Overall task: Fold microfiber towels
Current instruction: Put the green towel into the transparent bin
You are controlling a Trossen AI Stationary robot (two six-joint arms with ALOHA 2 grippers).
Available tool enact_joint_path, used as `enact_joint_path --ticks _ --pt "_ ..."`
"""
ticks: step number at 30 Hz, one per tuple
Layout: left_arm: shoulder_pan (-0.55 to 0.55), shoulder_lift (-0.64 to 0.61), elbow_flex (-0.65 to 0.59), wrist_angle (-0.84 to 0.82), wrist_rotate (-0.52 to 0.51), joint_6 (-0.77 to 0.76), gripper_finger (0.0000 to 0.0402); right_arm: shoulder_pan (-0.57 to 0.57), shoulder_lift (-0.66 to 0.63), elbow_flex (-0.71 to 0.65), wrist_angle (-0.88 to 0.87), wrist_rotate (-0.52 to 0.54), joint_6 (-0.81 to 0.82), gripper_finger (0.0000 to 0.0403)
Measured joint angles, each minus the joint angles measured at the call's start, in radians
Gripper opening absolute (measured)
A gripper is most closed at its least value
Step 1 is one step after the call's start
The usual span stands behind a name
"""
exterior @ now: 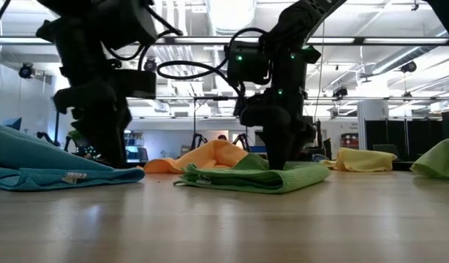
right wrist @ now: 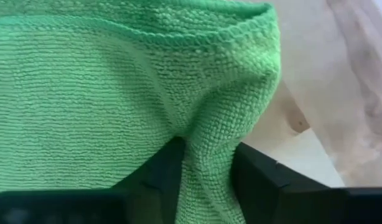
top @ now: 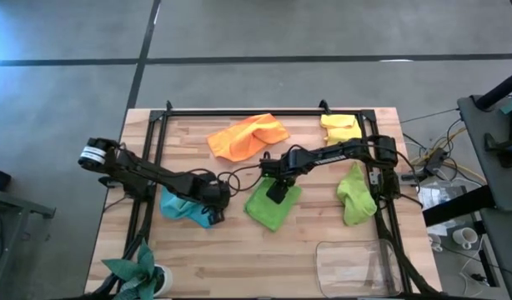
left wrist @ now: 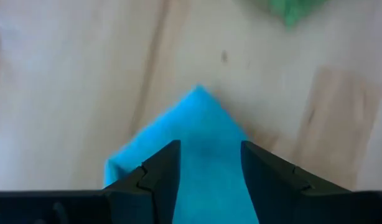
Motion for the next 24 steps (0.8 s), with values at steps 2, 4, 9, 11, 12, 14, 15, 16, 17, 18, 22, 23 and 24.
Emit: enact_joint_path --ticks 2,4,9,11,12,14,15,16,17,18,22,23,24 --pt "-0.001 0.007 0.0 -0.04 0.023 -0.002 0.0153 0.0 0.0 0.0 0.003 -0.003 0.005 0.0082" --pt "-0.002 0.005 0.0 -0.116 0.014 -0.004 0.0153 0.001 0.0 0.0 0.005 -0.008 0.021 0.0041" --pt "-0.03 -0.082 -0.002 -0.161 -0.218 -0.02 0.0153 0.002 -0.011 0.004 -0.007 0.001 0.061 0.0015" --pt "-0.047 -0.139 -0.002 -0.157 -0.283 -0.03 0.0153 0.005 -0.028 0.008 -0.042 0.014 0.108 0.0014" --pt "-0.058 -0.17 -0.009 -0.156 -0.309 -0.041 0.0153 0.009 -0.039 0.009 -0.084 0.024 0.134 0.0014" --pt "-0.078 -0.237 -0.028 -0.157 -0.371 -0.075 0.0153 0.023 -0.058 0.023 -0.162 0.048 0.214 0.0014" --pt "-0.087 -0.27 -0.041 -0.155 -0.399 -0.092 0.0153 0.032 -0.073 0.034 -0.203 0.05 0.259 0.0014" --pt "-0.093 -0.303 -0.055 -0.153 -0.421 -0.11 0.0153 0.044 -0.086 0.048 -0.253 0.048 0.305 0.0014" --pt "-0.096 -0.335 -0.071 -0.15 -0.437 -0.128 0.0153 0.058 -0.102 0.058 -0.301 0.041 0.351 0.0013" --pt "-0.098 -0.363 -0.087 -0.15 -0.454 -0.149 0.0153 0.073 -0.111 0.066 -0.338 0.034 0.4 0.0013" --pt "-0.098 -0.462 -0.173 -0.079 -0.496 -0.208 0.0153 0.135 -0.118 0.099 -0.393 -0.056 0.591 0.0013" --pt "-0.098 -0.478 -0.199 -0.042 -0.496 -0.213 0.0153 0.152 -0.122 0.112 -0.394 -0.081 0.636 0.0012" --pt "-0.099 -0.492 -0.226 0.002 -0.494 -0.213 0.0153 0.171 -0.124 0.125 -0.39 -0.104 0.681 0.0012"
